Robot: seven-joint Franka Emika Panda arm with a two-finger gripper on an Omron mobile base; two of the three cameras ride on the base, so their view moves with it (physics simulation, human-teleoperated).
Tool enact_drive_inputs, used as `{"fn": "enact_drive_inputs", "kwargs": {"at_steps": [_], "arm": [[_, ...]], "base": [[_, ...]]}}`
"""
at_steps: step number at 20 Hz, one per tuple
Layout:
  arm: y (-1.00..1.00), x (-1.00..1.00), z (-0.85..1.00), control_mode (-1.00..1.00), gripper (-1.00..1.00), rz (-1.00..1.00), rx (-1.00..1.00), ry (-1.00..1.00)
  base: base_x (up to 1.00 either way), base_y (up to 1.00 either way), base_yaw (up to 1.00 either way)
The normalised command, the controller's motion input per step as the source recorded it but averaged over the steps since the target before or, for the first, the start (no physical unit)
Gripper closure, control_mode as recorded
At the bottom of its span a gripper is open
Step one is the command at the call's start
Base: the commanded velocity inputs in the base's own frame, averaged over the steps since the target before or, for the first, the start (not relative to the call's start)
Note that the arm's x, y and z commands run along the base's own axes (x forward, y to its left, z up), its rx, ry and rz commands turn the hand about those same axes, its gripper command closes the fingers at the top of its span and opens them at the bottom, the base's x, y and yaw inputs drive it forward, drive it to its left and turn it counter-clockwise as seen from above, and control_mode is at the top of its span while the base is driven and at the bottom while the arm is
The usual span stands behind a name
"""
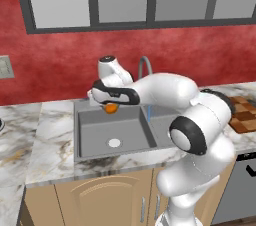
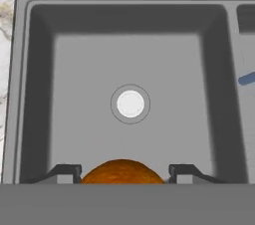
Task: Pick the tangerine from the sink and place it on the cutting board to airdry. Then turn off the sink faucet.
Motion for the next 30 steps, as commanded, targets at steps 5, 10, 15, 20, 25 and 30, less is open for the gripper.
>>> {"fn": "enact_drive_inputs", "kwargs": {"at_steps": [5, 10, 15, 20, 25, 30], "arm": [[-0.36, -0.47, 0.42, -1.0, 1.0, 0.0, 0.0, 0.0], [-0.35, -0.55, 0.28, -1.0, 1.0, 0.0, -0.01, 0.0], [-0.35, -0.6, 0.16, -1.0, 1.0, 0.0, -0.04, -0.01], [-0.48, -0.59, 0.31, -1.0, 1.0, 0.0, -0.03, -0.01], [-0.54, -0.5, 0.43, -1.0, 1.0, 0.0, 0.0, 0.0], [-0.52, -0.49, 0.29, -1.0, 1.0, 0.0, 0.0, 0.0]], "base": [[0.0, 0.0, 0.0], [0.0, 0.0, 0.0], [0.0, 0.0, 0.0], [0.0, 0.0, 0.0], [0.0, 0.0, 0.0], [0.0, 0.0, 0.0]]}}
